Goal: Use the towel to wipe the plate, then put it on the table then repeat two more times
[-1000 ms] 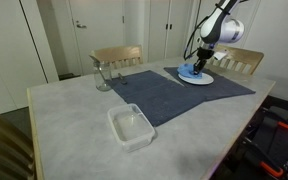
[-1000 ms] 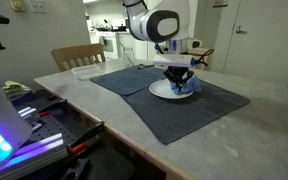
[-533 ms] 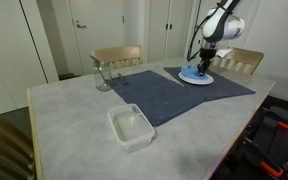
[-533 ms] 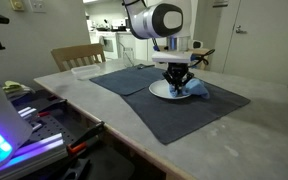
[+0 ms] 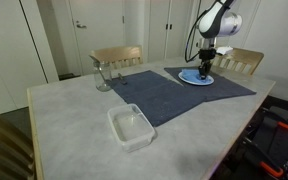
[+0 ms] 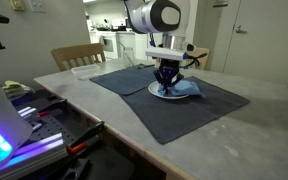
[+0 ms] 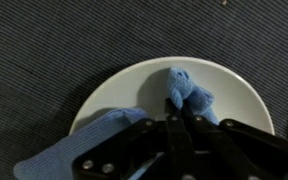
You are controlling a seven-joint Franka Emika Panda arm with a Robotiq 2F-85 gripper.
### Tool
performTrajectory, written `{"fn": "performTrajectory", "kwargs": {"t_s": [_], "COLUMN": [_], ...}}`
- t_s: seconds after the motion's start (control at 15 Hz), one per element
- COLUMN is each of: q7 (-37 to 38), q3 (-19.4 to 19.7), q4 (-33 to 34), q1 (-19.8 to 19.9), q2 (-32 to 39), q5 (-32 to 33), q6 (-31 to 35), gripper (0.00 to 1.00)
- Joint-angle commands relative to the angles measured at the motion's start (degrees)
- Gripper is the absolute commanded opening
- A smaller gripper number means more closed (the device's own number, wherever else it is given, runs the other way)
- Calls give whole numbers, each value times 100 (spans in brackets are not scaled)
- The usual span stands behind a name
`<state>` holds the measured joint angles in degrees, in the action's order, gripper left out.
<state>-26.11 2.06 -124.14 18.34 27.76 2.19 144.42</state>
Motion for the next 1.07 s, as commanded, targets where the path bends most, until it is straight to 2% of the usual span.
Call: {"fn": "performTrajectory", "kwargs": {"t_s": [0.0, 0.27, 0.67, 1.0], "q7": [-428, -750, -941, -1391], "q3": [-316, -525, -694, -849], "q4": [-102, -54, 69, 84], "q1": [129, 120, -194, -510], "q2": [69, -55, -429, -816], "q5": [-463, -823, -682, -739], "q6": [-46, -107, -611, -1004], "gripper": [1, 1, 1, 1]}}
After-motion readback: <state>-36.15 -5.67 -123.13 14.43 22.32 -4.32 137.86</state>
